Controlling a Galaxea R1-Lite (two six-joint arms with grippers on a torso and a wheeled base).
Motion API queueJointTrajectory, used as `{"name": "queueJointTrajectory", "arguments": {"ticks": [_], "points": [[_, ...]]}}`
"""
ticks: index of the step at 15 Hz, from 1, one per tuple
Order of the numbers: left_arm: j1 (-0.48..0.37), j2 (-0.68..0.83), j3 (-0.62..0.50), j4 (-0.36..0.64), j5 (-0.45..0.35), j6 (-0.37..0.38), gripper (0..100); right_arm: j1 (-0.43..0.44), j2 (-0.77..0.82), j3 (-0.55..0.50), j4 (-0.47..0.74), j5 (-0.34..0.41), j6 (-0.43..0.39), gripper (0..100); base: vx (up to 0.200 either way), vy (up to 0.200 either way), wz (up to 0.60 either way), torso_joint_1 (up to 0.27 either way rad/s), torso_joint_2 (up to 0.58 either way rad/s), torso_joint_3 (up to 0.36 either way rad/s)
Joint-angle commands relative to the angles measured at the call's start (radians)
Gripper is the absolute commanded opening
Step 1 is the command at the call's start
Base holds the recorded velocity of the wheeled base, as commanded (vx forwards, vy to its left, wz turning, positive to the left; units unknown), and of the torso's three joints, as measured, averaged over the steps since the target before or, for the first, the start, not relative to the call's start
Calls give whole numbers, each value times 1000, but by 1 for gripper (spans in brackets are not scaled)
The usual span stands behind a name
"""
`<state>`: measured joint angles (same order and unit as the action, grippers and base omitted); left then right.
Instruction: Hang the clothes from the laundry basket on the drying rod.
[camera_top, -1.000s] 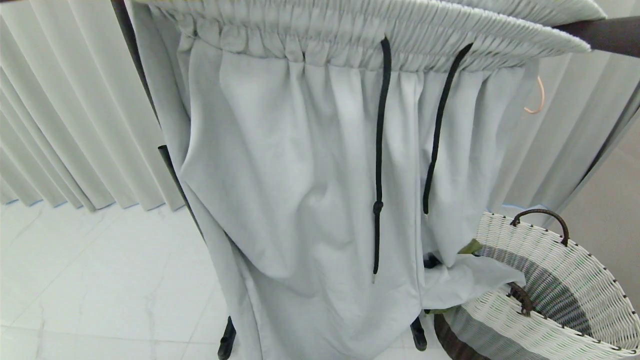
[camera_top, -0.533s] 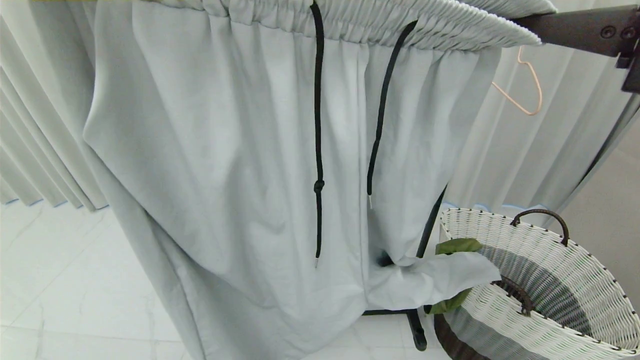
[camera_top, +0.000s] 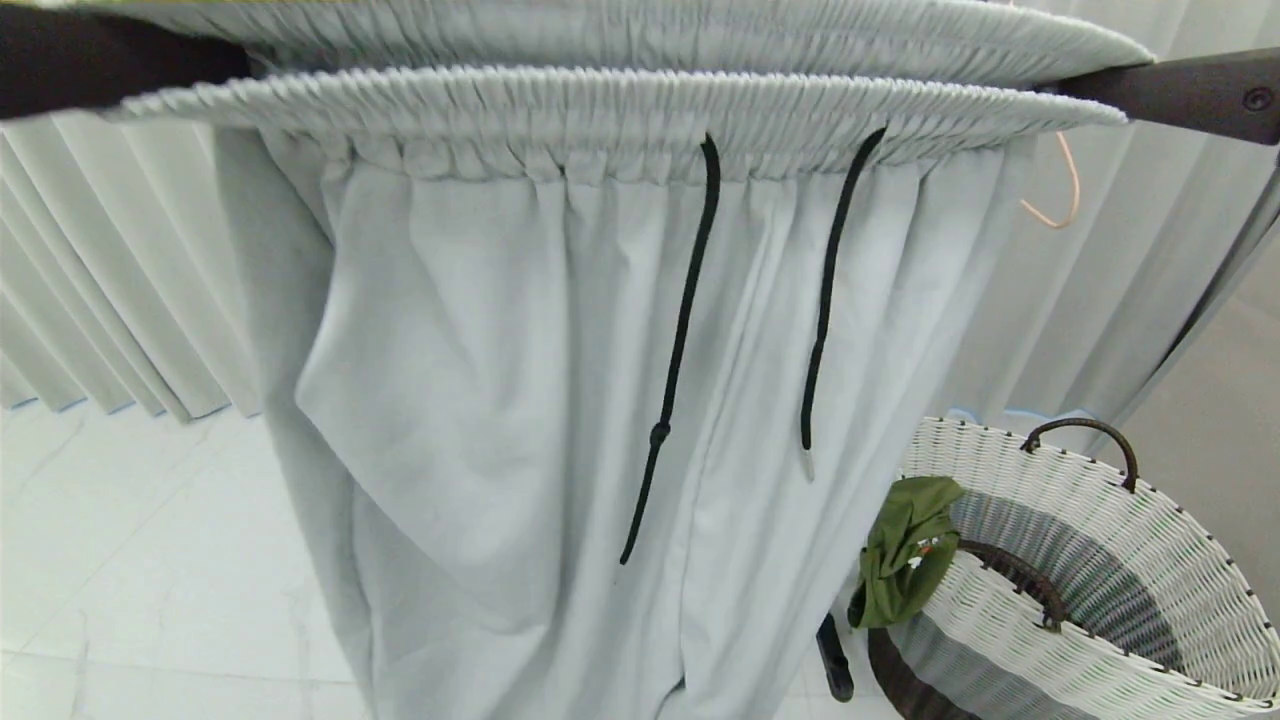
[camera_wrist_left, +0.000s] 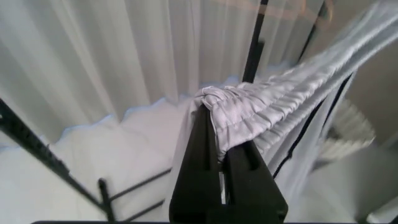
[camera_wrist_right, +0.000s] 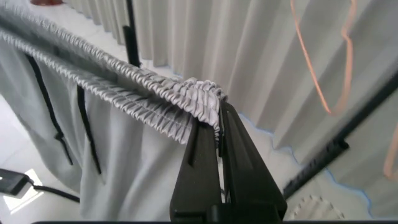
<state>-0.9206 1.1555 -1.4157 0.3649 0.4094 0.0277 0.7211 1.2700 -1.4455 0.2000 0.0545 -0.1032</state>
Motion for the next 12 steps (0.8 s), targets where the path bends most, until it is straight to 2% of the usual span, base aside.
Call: {"name": "queueJointTrajectory", "arguments": {"ticks": [1,3,5,10,12], "points": [[-64,30,70,-4,22,5,0,-19,-47,7,35,1,0,0,0,0,0,0,0,0],[-115,64,66,-21,49,-2,0,-20,-81,37,59,1,0,0,0,0,0,0,0,0],[-119,85,51,-81,55,6,0,-20,-89,40,58,1,0,0,0,0,0,0,0,0],[-119,84,38,-86,62,6,0,-32,-100,33,73,1,-1,0,0,0,0,0,0,0],[-126,90,47,-87,63,3,0,-37,-130,14,147,2,-1,0,0,0,0,0,0,0]]}}
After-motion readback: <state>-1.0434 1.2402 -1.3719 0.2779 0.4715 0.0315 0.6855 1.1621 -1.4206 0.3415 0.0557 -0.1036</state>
